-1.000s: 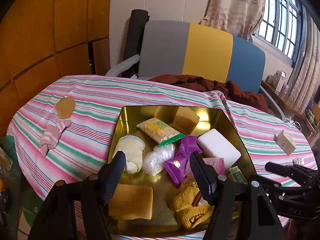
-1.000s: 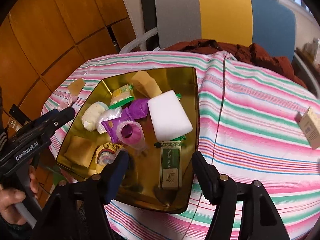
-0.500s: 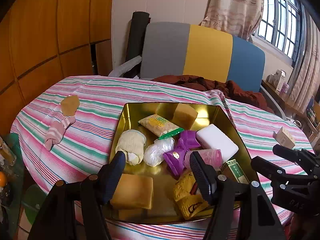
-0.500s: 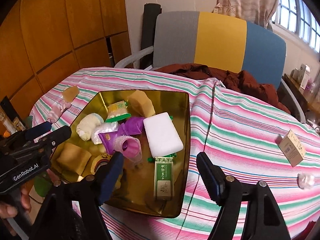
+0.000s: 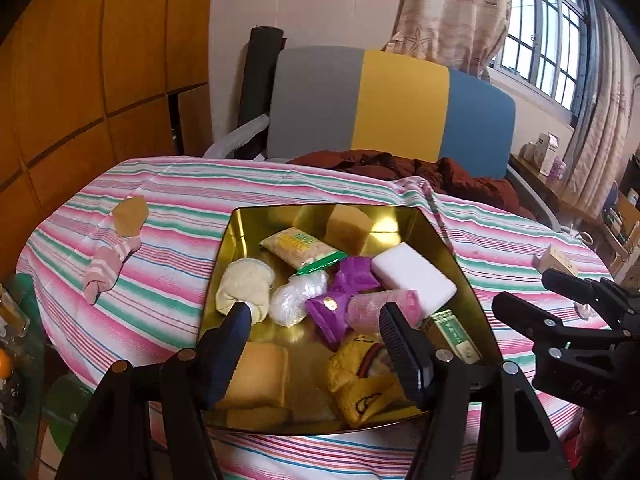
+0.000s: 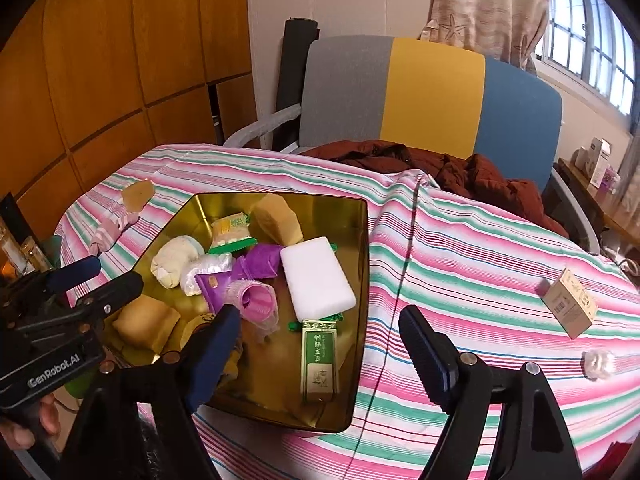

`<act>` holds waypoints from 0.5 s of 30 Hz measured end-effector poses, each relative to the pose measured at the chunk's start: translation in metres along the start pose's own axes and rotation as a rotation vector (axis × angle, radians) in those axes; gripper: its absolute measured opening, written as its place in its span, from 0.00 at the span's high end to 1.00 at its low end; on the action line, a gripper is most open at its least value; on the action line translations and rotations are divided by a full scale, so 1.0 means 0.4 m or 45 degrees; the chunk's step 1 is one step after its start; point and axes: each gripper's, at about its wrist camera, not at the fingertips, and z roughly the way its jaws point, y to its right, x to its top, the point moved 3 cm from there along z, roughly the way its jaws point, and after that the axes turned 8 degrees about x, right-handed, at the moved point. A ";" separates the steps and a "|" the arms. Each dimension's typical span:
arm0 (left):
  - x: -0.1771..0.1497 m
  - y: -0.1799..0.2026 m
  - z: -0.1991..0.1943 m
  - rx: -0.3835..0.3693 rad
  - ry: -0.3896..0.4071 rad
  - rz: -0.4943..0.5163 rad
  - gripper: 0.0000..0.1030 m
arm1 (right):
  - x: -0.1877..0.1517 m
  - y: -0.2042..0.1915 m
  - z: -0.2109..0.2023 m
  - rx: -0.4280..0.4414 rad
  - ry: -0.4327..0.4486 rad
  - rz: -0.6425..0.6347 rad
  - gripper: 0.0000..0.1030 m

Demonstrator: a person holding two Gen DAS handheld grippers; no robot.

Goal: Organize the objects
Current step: 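Move both tools back toward the cream box and plastic-wrapped ball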

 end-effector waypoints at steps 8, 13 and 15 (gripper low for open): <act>0.011 0.053 -0.010 -0.031 0.017 0.080 0.34 | -0.008 0.048 -0.007 -0.040 -0.009 0.035 0.18; 0.016 0.093 -0.009 -0.057 0.021 0.138 0.34 | -0.016 0.089 -0.015 -0.067 -0.010 0.071 0.18; 0.019 0.111 -0.011 -0.069 0.027 0.163 0.34 | -0.018 0.105 -0.019 -0.075 -0.011 0.084 0.18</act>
